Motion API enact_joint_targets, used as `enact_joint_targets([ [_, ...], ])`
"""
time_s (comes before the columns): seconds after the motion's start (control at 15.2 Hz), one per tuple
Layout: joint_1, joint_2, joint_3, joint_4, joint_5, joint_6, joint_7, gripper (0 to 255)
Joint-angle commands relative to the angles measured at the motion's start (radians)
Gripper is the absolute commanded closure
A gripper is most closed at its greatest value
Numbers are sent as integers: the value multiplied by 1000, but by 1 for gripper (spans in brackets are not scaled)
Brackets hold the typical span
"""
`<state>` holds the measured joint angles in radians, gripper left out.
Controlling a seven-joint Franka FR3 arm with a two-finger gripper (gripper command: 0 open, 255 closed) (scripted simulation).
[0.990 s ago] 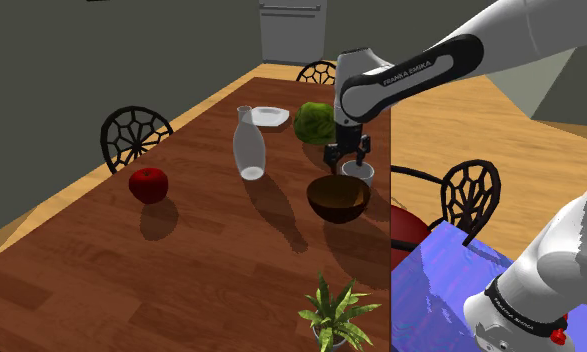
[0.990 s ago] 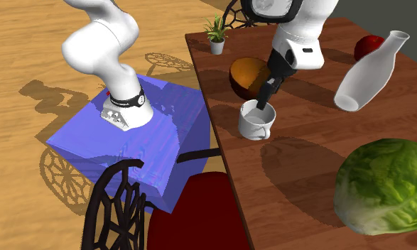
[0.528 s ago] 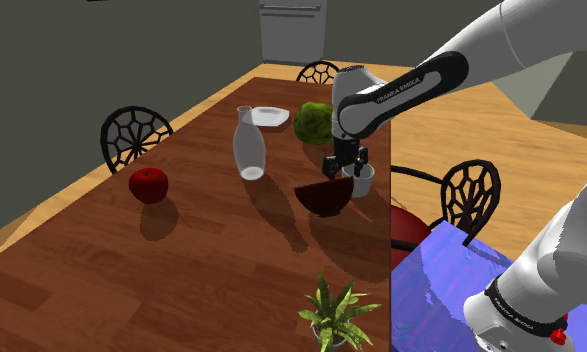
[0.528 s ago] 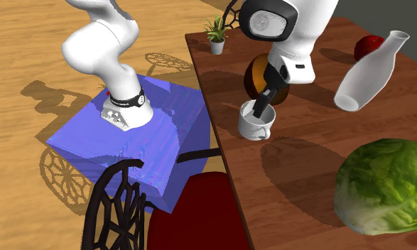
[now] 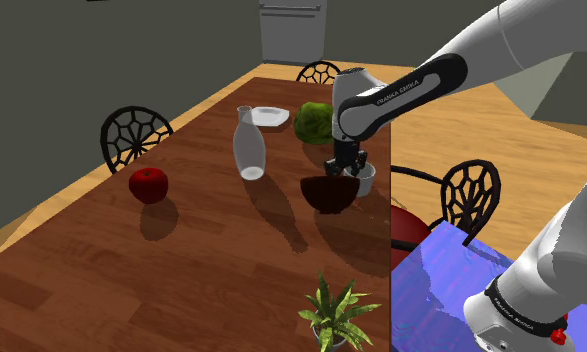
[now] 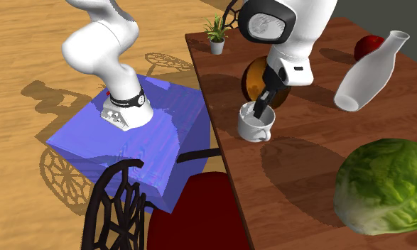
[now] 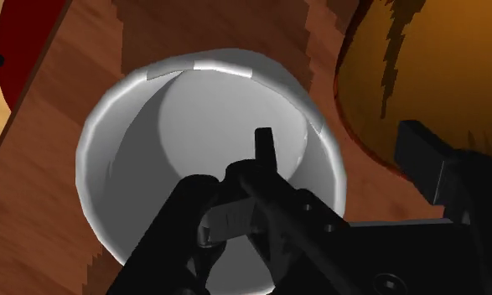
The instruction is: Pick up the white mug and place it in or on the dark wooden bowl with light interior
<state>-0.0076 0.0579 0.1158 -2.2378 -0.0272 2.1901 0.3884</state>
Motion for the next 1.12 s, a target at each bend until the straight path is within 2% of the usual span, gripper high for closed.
enact_joint_targets([
  [0.0, 0, 0, 0, 0, 0, 0, 0, 255],
  [0.53, 0, 0, 0, 0, 0, 0, 0, 255],
  [1.06, -1, -59, 0, 46, 9, -105, -8, 255],
])
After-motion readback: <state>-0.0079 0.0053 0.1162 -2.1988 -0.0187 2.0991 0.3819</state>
